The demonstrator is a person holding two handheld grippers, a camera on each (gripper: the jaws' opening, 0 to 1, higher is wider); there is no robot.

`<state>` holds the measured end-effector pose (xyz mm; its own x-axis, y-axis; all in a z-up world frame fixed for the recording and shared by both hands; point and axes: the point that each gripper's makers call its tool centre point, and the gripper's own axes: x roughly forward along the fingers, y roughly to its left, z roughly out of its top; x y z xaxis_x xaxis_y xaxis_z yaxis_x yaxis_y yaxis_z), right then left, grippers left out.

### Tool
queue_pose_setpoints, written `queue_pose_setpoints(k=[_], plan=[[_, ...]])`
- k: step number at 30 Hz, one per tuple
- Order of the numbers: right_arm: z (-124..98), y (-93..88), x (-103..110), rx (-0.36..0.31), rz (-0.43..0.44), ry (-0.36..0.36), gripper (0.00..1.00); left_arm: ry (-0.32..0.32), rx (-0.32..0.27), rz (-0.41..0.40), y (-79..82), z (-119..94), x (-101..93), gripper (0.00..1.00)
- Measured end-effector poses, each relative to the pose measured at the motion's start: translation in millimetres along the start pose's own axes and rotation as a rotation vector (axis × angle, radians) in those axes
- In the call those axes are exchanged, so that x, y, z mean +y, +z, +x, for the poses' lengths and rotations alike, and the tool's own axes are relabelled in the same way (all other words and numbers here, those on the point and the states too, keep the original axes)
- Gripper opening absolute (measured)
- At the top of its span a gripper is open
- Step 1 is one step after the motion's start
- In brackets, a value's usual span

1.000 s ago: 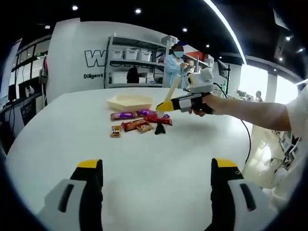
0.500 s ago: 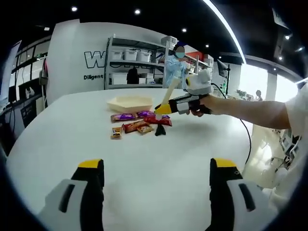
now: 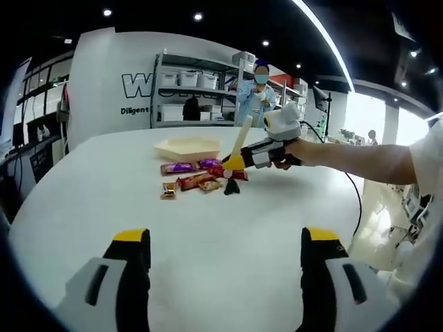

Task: Place the target food into the container with the food tongs after gripping and lifting it, then release it inside without dropping or visibly crushing the food.

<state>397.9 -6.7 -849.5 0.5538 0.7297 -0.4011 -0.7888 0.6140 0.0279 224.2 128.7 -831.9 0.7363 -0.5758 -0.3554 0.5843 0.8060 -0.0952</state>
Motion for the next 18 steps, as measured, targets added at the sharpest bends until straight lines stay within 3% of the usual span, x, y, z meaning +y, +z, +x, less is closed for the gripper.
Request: queue_pose_setpoints(k=[8, 11, 18], plan=[[-0.9, -1.0, -2.1, 0.003, 0.016, -0.009, 0.15, -0.003, 0.003, 0.002, -1.1, 1.5, -0.4, 0.88], [-2.6, -0.2, -6.0, -0.003, 0.144, -0.028, 0.14, -0.005, 0.004, -0.001, -2.0, 2.0, -1.2, 0.88], [-8.5, 0.1, -4.1, -0.008, 0.175, -0.032, 0.14, -0.007, 0.001, -0.009, -2.7, 0.8, -1.1, 0.87]])
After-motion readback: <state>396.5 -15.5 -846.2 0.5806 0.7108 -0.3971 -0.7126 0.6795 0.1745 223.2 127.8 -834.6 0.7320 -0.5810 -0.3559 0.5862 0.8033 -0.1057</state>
